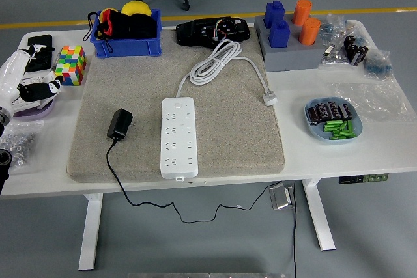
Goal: Pull the plug out,throw it away,press the button
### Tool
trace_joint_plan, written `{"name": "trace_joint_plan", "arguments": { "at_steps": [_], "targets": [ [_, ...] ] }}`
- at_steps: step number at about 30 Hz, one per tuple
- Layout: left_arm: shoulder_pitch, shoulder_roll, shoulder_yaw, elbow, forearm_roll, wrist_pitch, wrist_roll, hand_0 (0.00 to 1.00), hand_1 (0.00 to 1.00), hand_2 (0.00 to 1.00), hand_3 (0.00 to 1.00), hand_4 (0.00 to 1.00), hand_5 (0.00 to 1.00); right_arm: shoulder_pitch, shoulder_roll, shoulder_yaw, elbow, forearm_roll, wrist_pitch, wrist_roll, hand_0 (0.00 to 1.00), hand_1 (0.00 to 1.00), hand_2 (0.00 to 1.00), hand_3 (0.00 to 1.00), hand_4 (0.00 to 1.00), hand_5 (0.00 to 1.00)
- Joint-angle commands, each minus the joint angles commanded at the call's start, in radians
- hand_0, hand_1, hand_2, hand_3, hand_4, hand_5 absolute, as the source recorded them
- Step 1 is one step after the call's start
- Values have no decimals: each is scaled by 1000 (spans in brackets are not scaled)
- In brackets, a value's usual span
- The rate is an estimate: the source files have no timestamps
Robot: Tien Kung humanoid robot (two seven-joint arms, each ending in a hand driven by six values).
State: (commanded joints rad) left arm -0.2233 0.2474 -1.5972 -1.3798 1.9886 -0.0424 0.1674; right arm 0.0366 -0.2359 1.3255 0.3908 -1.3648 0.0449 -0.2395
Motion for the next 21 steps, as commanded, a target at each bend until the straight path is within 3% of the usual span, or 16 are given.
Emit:
{"name": "trace_joint_plan", "arguments": {
  "at_steps": [21],
  "targets": [
    [-2,-1,-3,-4,-4,0,-2,747,748,753,789,666,2,1,4,7,-1,0,0,0,756,705,716,728,768,654]
  ]
}}
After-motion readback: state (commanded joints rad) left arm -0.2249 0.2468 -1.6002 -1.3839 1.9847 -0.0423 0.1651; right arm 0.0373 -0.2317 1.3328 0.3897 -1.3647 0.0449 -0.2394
